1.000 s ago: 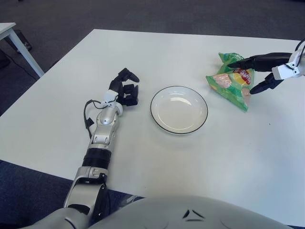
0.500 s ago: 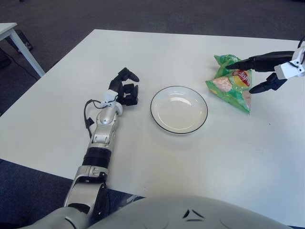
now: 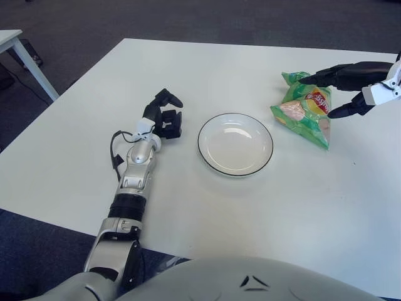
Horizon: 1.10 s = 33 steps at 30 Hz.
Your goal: Put the snack into the plate.
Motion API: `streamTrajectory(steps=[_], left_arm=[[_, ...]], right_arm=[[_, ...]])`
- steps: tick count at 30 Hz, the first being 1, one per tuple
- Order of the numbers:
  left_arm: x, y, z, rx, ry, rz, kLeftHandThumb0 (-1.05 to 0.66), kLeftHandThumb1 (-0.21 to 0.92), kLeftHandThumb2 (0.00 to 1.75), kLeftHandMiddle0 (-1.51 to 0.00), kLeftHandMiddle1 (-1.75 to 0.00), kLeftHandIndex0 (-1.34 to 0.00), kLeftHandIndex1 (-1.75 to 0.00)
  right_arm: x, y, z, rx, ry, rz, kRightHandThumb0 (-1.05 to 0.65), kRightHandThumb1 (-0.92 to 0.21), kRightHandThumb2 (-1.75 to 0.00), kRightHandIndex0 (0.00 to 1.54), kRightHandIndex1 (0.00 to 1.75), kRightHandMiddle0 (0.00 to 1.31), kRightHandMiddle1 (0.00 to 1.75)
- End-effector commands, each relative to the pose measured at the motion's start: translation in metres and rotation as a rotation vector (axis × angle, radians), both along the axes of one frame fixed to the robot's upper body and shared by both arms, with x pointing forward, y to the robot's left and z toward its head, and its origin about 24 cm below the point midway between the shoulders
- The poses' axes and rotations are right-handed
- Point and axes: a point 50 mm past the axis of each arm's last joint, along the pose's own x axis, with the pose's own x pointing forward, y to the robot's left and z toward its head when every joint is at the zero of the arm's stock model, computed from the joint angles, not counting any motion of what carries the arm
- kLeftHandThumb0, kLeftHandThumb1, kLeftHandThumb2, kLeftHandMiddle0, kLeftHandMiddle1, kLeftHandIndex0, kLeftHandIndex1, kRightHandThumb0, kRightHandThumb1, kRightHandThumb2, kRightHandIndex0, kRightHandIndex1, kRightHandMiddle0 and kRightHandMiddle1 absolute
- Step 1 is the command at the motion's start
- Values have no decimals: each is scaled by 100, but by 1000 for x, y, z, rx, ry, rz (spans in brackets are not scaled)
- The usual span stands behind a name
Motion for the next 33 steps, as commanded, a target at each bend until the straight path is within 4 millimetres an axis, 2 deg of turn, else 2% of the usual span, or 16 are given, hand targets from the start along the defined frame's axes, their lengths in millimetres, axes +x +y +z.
streamTrajectory(steps=[1, 5, 9, 20, 27, 33], left_arm=[[-35, -4, -65, -57, 250, 27, -44, 42, 118, -122, -175, -53, -175], [-34, -3, -65, -59, 251, 27, -44, 43, 118, -121, -175, -52, -175], [-34, -3, -66, -63, 247, 28, -44, 43, 118, -121, -175, -52, -175], [-35, -4, -66, -56, 248, 33, -45, 41, 120, -122, -175, -54, -175], [-35, -4, -66, -59, 261, 32, -45, 41, 120, -122, -175, -54, -175], [-34, -5, -64, -59, 261, 37, -45, 41, 119, -121, -175, -53, -175]], right_arm=[[1, -11, -20, 40, -78, 14, -85, -90, -44, 0, 0, 0, 3], [4, -12, -24, 55, -148, 51, -84, -84, -38, 0, 0, 0, 8], [5, -4, -24, 34, -210, 137, -84, -79, -37, 0, 0, 0, 14], [7, 1, -26, -23, -308, 253, -87, -75, -42, 0, 0, 0, 25], [10, 0, -32, -27, -351, 252, -99, -82, -38, 0, 0, 0, 4], [12, 0, -34, -56, -399, 294, -103, -89, -29, 0, 0, 0, 0]])
